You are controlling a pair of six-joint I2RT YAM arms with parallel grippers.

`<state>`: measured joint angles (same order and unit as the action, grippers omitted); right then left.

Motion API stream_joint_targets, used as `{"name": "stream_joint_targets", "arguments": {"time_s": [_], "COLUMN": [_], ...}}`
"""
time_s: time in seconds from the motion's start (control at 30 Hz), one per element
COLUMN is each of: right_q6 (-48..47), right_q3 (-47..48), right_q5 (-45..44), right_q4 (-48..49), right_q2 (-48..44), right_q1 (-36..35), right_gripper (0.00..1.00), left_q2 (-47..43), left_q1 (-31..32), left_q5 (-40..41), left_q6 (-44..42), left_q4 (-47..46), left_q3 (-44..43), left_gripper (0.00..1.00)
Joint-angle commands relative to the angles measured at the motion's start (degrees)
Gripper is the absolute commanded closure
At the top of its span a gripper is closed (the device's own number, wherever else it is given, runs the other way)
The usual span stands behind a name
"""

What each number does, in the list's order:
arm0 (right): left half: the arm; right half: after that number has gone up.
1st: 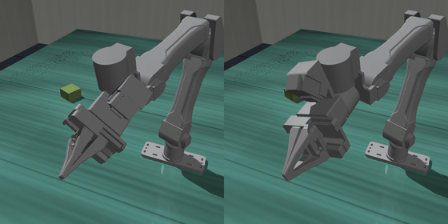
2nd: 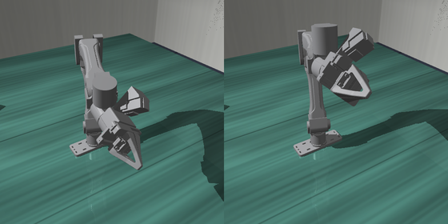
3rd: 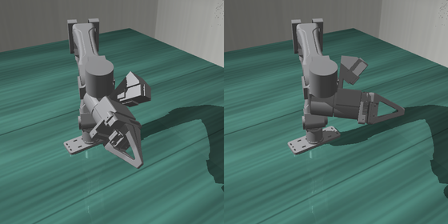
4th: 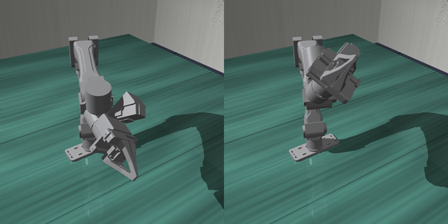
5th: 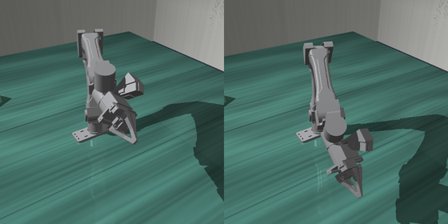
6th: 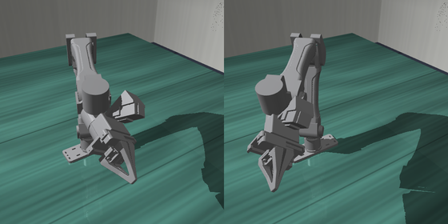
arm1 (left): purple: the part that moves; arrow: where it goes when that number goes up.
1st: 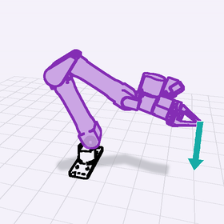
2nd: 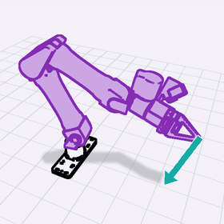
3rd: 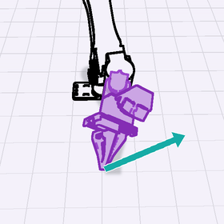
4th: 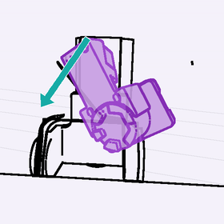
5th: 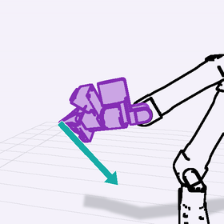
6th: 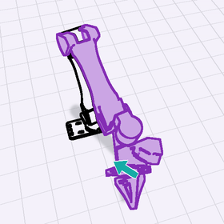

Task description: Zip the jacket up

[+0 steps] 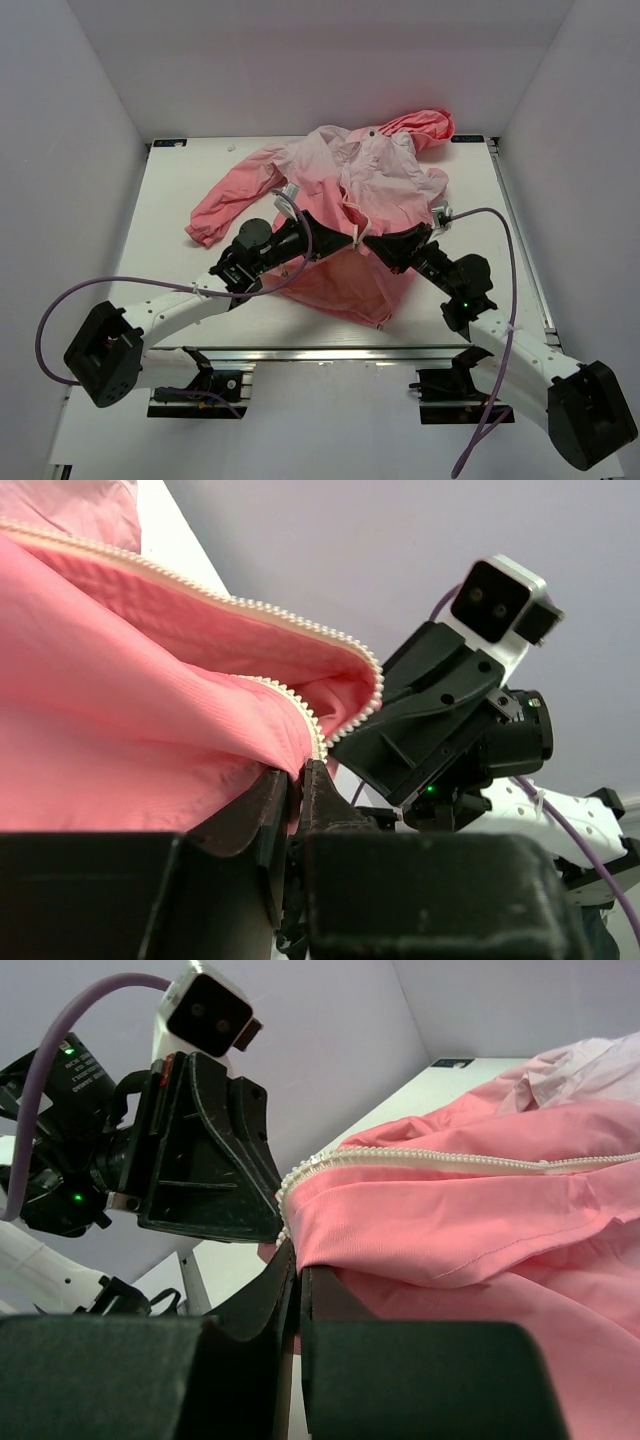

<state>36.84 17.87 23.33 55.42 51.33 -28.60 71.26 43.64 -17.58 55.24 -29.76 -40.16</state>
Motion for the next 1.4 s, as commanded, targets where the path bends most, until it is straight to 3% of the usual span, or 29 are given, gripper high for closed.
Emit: {"name": "stream_joint_targets", "arguments": {"time_s": [0.0, 0.27, 0.67, 1.1, 1.37], "right_q6": [1.7, 0.3, 3.5, 4.7, 2.3], "right_q3": [3.0, 4.5, 12.3, 13.7, 15.7], "right_q5": [0.7, -2.8, -11.0, -8.1, -0.8], "right_q4": [3.9, 4.9, -13.8, -21.8, -28.4], "right_q2": [0.7, 0.7, -0.6, -1.4, 1.0], "right_q1": [-0.1, -0.1, 0.9, 4.8, 5.1], "right_gripper": [1.0, 1.0, 1.0, 1.0, 1.0], "left_q2": [-0.2, 0.7, 0.2, 0.9, 3.3], "left_q1": [0.4, 0.5, 0.5, 0.6, 0.6], "left_q5": [-3.3, -3.9, -1.1, -3.9, -7.0], "left_q6": [-1.2, -2.5, -11.1, -14.5, -16.4], "left_q4": [-2.1, 0.0, 10.7, 14.8, 18.1], "left_q3": [-0.1, -1.3, -0.2, -1.9, -4.7], "left_gripper": [1.0, 1.0, 1.0, 1.0, 1.0]}}
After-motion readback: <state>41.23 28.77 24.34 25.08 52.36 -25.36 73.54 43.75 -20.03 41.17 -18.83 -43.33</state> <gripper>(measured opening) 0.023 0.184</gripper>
